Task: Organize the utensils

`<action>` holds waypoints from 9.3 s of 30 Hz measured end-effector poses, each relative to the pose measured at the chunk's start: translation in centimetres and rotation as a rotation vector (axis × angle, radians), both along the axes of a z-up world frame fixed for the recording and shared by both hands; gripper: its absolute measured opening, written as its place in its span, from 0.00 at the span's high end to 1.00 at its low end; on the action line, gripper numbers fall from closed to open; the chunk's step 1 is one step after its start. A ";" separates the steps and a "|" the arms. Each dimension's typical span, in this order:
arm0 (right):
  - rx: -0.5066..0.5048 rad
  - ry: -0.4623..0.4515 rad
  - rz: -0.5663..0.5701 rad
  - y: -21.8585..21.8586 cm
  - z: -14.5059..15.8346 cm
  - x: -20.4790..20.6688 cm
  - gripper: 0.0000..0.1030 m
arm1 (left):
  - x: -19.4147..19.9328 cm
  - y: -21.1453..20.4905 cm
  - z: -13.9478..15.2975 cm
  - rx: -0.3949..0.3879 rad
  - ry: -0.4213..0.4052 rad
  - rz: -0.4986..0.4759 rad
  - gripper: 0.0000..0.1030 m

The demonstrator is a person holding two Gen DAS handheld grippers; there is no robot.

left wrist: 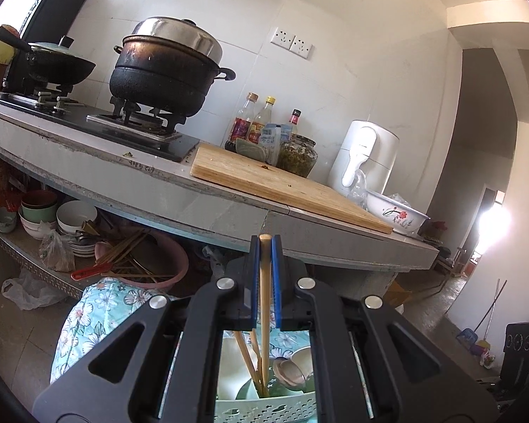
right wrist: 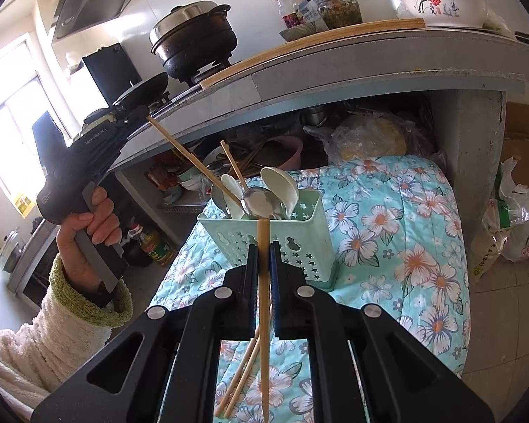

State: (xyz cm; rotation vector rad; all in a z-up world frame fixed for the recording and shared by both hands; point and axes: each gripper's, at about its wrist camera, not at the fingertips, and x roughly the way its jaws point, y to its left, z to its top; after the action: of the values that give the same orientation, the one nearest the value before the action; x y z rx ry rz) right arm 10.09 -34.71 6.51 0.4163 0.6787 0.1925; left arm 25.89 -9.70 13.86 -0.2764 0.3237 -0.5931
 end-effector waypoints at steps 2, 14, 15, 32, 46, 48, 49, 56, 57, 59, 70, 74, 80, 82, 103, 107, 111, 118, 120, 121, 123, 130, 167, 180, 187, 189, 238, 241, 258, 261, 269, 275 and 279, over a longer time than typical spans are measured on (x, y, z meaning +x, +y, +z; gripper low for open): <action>0.000 0.001 0.001 0.0 0.0 0.0 0.93 | 0.2 -0.2 -0.7 0.000 0.022 -0.005 0.95; -0.012 -0.008 0.003 0.2 0.4 0.0 0.93 | 1.1 -1.4 -5.1 0.062 0.136 -0.050 0.95; -0.013 -0.008 0.005 0.3 0.4 0.1 0.93 | 1.1 -1.4 -5.3 0.070 0.143 -0.055 0.95; -0.058 -0.189 0.022 1.6 6.5 2.8 0.93 | 0.9 -1.8 -6.6 0.138 0.162 -0.079 0.94; -0.141 -0.462 0.012 4.8 13.6 9.3 0.93 | 1.2 -0.5 -7.0 0.126 0.194 -0.092 0.93; -0.144 -0.477 0.015 5.0 13.6 10.0 0.93 | 1.1 -0.3 -6.9 0.121 0.195 -0.101 0.92; -0.149 -0.479 0.013 5.1 13.5 10.5 0.93 | 1.1 -0.2 -6.9 0.124 0.192 -0.100 0.88; -0.192 -0.465 0.032 6.4 12.2 12.9 0.93 | 0.4 1.6 -6.3 0.098 0.172 -0.081 0.69; -0.207 -0.463 0.034 6.7 11.9 13.1 0.93 | 0.2 2.0 -6.2 0.094 0.169 -0.078 0.67; -0.242 -0.459 0.044 7.3 11.4 13.5 0.93 | -0.3 2.6 -6.2 0.089 0.165 -0.073 0.65; -0.417 -0.422 0.140 11.2 8.3 14.3 0.93 | -2.3 6.8 -7.8 0.066 0.203 -0.036 0.62; -0.468 -0.377 0.191 12.4 6.5 14.1 0.93 | -2.9 8.1 -8.7 0.061 0.224 -0.023 0.62; -0.531 -0.292 0.240 13.5 3.2 13.7 0.93 | -3.6 9.2 -9.8 0.060 0.247 -0.017 0.62; -0.541 -0.263 0.248 13.6 2.3 13.7 0.93 | -3.7 9.3 -10.0 0.059 0.253 -0.018 0.62; -0.252 -0.184 0.194 9.1 1.7 8.2 0.75 | -5.4 8.3 -11.8 0.093 0.296 -0.077 0.56; -0.088 -0.082 0.199 7.7 -1.0 6.1 0.75 | -6.2 7.8 -13.0 0.110 0.326 -0.111 0.56; 0.039 0.091 0.211 7.6 -6.4 4.9 0.75 | -7.2 7.2 -14.9 0.138 0.378 -0.148 0.55; 0.251 0.368 0.182 7.6 -16.5 3.6 0.75 | -9.1 7.2 -18.8 0.165 0.490 -0.183 0.55; 0.305 0.396 0.186 7.7 -17.8 3.3 0.75 | -9.5 7.4 -19.7 0.161 0.518 -0.185 0.56; 0.326 0.413 0.186 7.8 -18.4 3.2 0.76 | -9.7 7.5 -20.0 0.160 0.528 -0.183 0.56; 0.342 0.436 0.184 7.9 -19.3 3.1 0.78 | -9.9 7.6 -20.5 0.159 0.545 -0.182 0.56; 0.396 0.471 0.186 7.9 -21.1 2.9 0.89 | -10.2 7.3 -21.1 0.151 0.564 -0.180 0.56; 0.592 0.476 0.076 0.2 -23.5 -1.6 0.92 | -11.3 -5.6 -25.2 0.482 0.616 -0.279 0.85; 0.567 0.515 0.166 1.2 -22.7 -0.1 0.92 | -11.3 -0.3 -24.7 0.392 0.686 -0.148 0.95; 0.520 0.561 0.226 2.9 -22.2 -0.3 0.92 | -11.3 3.2 -24.9 0.345 0.730 -0.079 0.94; 0.471 0.559 0.227 3.3 -21.5 -0.2 0.90 | -11.2 3.3 -25.0 0.343 0.734 -0.079 0.94; 0.195 0.471 0.071 2.1 -19.9 6.3 0.88 | 0.1 -3.7 -24.7 0.590 0.686 -0.135 0.81; 0.193 0.472 0.070 2.0 -19.7 6.6 0.88 | 0.6 -4.0 -24.8 0.590 0.692 -0.124 0.86; 0.214 0.408 0.038 1.3 -17.5 7.0 0.91 | -0.4 0.2 -23.1 0.486 0.654 -0.137 0.96; 0.201 0.360 0.049 1.3 -15.4 6.5 0.92 | -0.9 1.3 -20.9 0.441 0.628 -0.149 0.96; 0.111 0.198 0.081 2.1 -8.8 4.0 0.94 | -4.1 3.1 -13.7 0.343 0.508 -0.208 0.96; 0.078 0.093 0.072 1.7 -5.1 1.7 0.94 | -6.3 3.0 -8.1 0.275 0.385 -0.226 0.96; 0.060 0.038 0.055 1.3 -3.4 0.8 0.94 | -7.0 2.9 -4.6 0.219 0.293 -0.220 0.96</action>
State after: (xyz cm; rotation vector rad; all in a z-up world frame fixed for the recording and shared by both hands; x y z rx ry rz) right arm 10.86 -33.45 3.12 0.4601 0.7233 0.2579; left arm 18.92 -6.79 9.27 -0.1157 0.7041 -0.7284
